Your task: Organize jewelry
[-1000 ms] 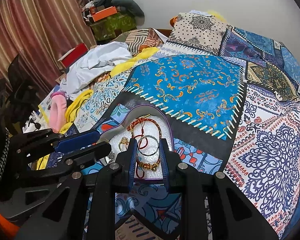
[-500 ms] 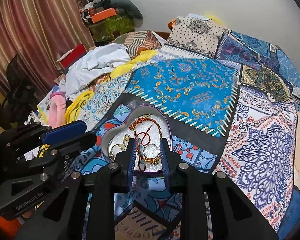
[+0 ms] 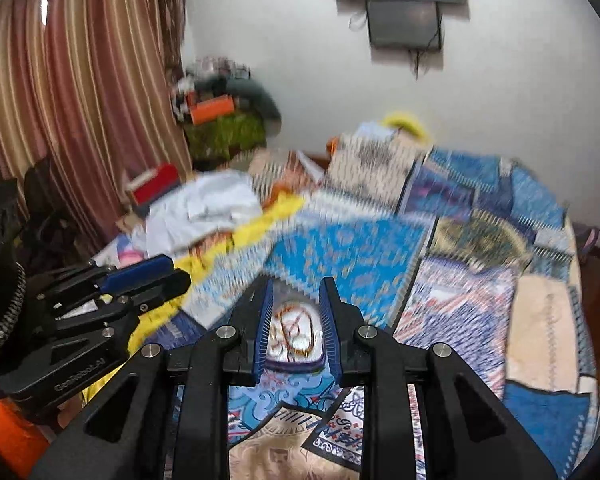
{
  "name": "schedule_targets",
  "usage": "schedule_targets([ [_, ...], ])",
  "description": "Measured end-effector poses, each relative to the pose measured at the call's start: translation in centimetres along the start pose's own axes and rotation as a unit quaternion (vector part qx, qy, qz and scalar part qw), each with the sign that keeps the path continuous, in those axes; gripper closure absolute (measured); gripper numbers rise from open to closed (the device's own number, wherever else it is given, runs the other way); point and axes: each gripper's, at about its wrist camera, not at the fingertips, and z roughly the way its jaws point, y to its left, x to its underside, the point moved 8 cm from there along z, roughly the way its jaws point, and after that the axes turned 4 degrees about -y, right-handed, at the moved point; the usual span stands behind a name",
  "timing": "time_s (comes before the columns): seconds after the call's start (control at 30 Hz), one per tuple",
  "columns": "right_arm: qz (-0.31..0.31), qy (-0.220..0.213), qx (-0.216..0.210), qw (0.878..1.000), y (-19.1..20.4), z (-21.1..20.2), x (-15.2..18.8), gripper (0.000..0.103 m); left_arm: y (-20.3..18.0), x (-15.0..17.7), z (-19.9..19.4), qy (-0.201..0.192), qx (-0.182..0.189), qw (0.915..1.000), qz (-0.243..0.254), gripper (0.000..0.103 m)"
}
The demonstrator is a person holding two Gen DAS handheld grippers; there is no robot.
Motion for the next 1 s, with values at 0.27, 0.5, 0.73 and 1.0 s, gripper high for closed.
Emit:
schedule_targets([
  [0.27, 0.000, -0.136, 0.016, 0.991, 1.9, -10.3, -3.8, 0.079, -2.5, -4.5, -7.6, -0.103, -0.002, 0.9945, 0.018, 0.076],
  [0.5, -0.020, -0.226, 0.066, 0.972, 3.5, -15.9, -4.6, 0.039, -4.2, -6.1, -13.3, -0.180, -0.017, 0.9826, 0.039, 0.035],
  [0.73, -0.018, -0.264, 0.110, 0.958, 3.8, -17.5, -4.6, 0.011, -4.2, -6.0, -15.8, -0.214, -0.043, 0.9754, 0.032, 0.005],
  [1.0, -0.022, -0.261, 0.124, 0.957, 4.3, -17.7, -3.7, 0.002, -3.5, -5.8, -16.6, -0.218, -0.053, 0.9742, 0.021, 0.004],
])
